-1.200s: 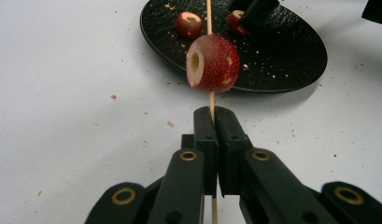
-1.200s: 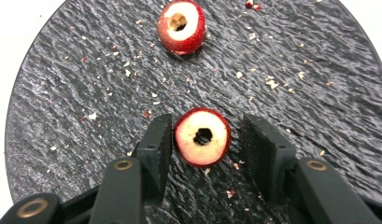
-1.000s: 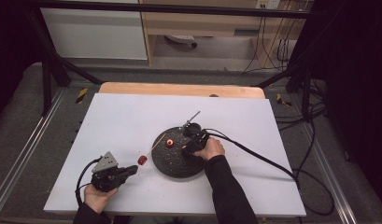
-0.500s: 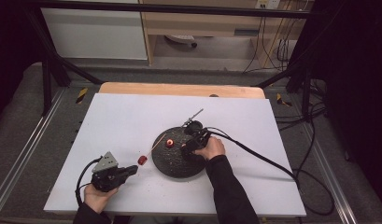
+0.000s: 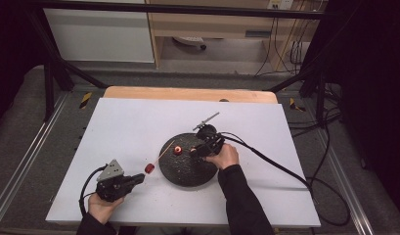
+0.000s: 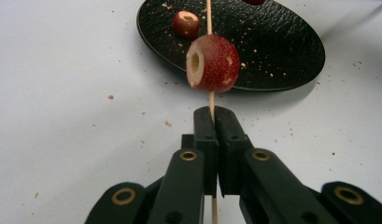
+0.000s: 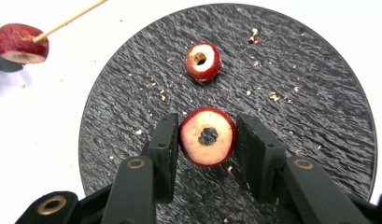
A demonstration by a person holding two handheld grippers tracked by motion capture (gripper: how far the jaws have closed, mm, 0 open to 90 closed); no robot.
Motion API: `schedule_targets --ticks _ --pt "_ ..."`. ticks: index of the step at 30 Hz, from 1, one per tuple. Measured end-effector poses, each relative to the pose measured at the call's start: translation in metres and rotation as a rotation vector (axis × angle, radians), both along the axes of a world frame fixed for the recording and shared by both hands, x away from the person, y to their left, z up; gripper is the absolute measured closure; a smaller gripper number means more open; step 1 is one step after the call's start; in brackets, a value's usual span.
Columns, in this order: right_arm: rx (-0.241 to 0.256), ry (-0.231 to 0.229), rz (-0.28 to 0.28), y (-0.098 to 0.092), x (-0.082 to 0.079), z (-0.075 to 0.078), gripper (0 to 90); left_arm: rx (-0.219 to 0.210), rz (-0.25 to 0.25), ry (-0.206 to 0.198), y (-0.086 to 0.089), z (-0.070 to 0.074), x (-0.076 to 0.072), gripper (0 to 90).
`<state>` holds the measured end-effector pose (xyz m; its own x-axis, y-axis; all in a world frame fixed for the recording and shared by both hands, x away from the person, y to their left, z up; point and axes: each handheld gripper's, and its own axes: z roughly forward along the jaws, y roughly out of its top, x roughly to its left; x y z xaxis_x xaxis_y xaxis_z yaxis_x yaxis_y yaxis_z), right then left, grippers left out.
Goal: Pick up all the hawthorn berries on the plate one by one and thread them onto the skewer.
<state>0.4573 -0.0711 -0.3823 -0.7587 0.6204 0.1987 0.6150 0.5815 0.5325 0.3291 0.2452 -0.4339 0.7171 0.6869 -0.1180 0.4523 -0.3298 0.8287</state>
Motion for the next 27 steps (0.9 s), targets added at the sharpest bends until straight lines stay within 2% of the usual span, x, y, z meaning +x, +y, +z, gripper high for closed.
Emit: schedule_targets --ticks 7,19,27 --pt "0.058 -0.036 -0.012 -0.002 -0.009 0.006 61.0 0.000 -0.001 -0.001 -0.001 0.000 0.000 87.8" --pt "0.234 -0.085 -0.084 -0.018 -0.029 0.005 61.1 -0.002 -0.009 -0.003 -0.003 0.001 -0.001 87.9" --pt "0.371 -0.116 -0.151 -0.028 -0.042 -0.005 61.1 -0.014 -0.020 -0.001 -0.005 0.001 -0.002 87.9"
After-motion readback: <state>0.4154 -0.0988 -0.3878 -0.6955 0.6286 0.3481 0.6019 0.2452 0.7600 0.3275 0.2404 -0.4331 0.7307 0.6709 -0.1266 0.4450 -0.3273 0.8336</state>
